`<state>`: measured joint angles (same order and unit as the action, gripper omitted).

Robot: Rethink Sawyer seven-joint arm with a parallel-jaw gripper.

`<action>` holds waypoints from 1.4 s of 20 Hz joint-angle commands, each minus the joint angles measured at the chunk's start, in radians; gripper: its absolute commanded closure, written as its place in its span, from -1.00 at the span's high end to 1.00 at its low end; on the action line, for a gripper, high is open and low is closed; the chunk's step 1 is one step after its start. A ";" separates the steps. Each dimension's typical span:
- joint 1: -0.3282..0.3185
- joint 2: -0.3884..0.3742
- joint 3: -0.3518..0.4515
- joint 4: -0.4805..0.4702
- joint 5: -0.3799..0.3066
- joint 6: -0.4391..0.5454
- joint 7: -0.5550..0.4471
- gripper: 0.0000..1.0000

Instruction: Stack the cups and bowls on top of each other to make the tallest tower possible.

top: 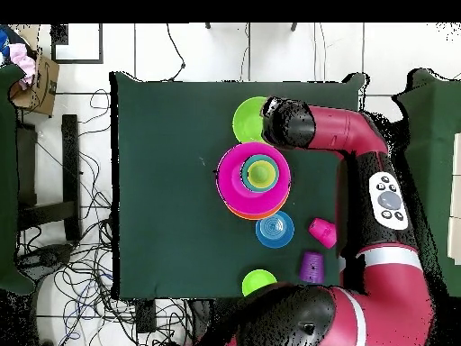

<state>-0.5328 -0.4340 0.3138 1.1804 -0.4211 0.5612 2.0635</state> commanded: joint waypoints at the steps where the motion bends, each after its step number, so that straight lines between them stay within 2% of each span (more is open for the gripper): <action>1: -0.019 0.068 0.010 0.062 -0.107 0.014 -0.188 1.00; 8: -0.029 0.078 0.022 0.061 -0.126 0.007 -0.176 1.00; 19: -0.055 0.087 0.069 0.089 -0.113 -0.035 -0.170 1.00; 28: -0.084 0.134 0.091 0.101 -0.133 -0.104 -0.175 1.00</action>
<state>-0.6047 -0.3626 0.3235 1.2018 -0.4730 0.5265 2.0635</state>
